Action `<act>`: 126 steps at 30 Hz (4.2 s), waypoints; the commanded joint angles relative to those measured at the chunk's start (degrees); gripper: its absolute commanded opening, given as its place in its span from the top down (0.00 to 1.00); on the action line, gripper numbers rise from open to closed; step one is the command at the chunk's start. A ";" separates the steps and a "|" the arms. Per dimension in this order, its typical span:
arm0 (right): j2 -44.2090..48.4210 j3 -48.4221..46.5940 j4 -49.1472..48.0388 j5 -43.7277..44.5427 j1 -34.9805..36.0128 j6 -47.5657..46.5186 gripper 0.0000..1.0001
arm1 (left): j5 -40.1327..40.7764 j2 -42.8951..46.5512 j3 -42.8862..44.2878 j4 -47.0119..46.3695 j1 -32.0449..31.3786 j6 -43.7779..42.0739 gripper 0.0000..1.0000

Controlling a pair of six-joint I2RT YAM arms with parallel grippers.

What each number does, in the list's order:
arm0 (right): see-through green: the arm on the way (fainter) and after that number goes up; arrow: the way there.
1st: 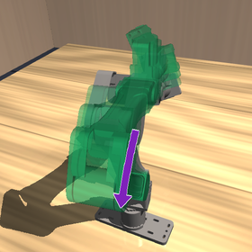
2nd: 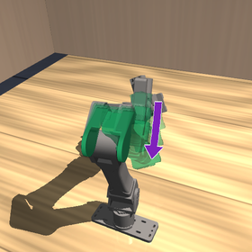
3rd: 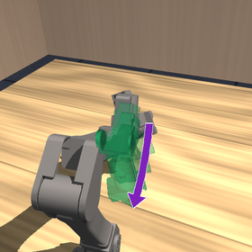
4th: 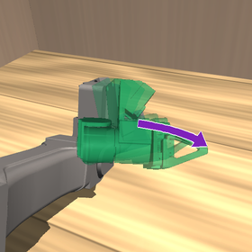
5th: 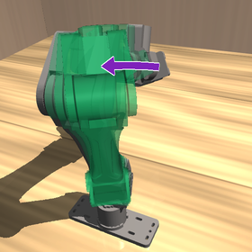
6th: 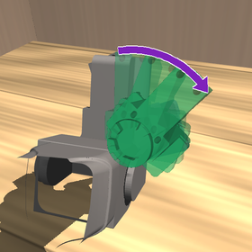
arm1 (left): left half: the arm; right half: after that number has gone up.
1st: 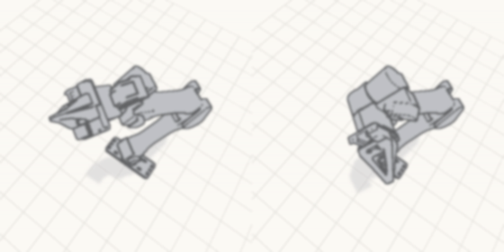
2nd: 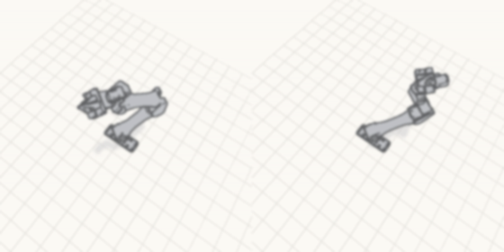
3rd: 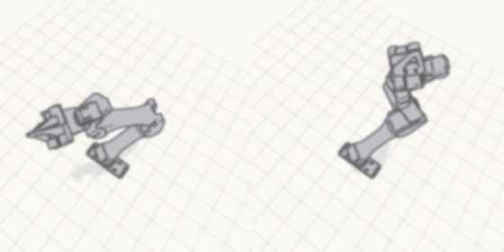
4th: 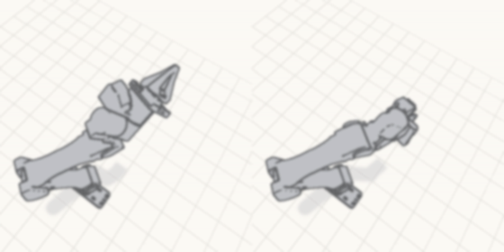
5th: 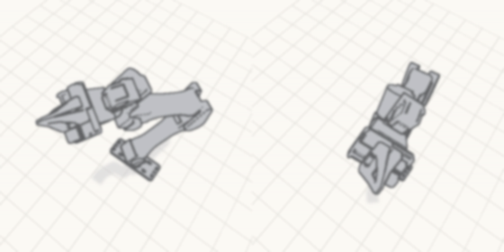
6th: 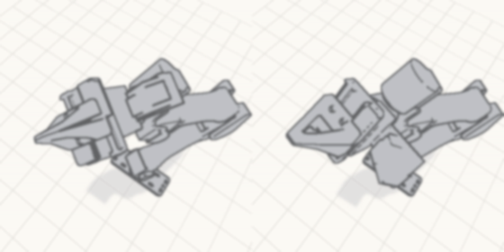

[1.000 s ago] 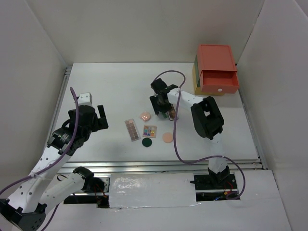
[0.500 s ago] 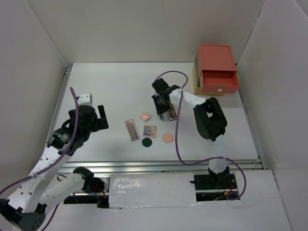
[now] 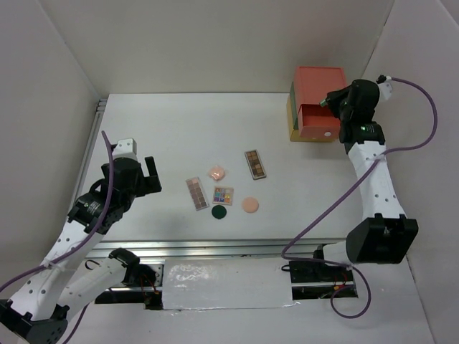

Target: Organize the makeup

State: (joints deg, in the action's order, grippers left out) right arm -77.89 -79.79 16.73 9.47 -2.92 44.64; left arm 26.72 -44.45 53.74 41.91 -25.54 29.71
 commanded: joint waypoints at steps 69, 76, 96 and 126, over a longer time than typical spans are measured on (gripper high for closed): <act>-15.18 18.54 -36.07 -24.15 -13.34 6.42 0.39 | -1.93 -0.90 1.20 -4.56 2.69 -3.44 0.01; -19.32 13.88 -35.81 -24.77 -13.69 4.67 0.39 | -2.46 -1.96 1.28 -4.73 2.78 -3.61 0.01; -17.73 33.03 -55.74 -29.86 -16.33 9.76 0.39 | -4.48 -2.40 1.11 -5.08 3.83 -4.05 0.01; -33.91 23.81 -66.83 -35.23 -17.21 15.65 0.44 | -7.21 -4.42 1.11 -5.61 4.53 -4.93 0.01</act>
State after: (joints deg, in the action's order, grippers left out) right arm -110.50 -53.39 -46.61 -25.30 -19.77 59.75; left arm 20.51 -48.73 54.96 38.50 -21.47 25.65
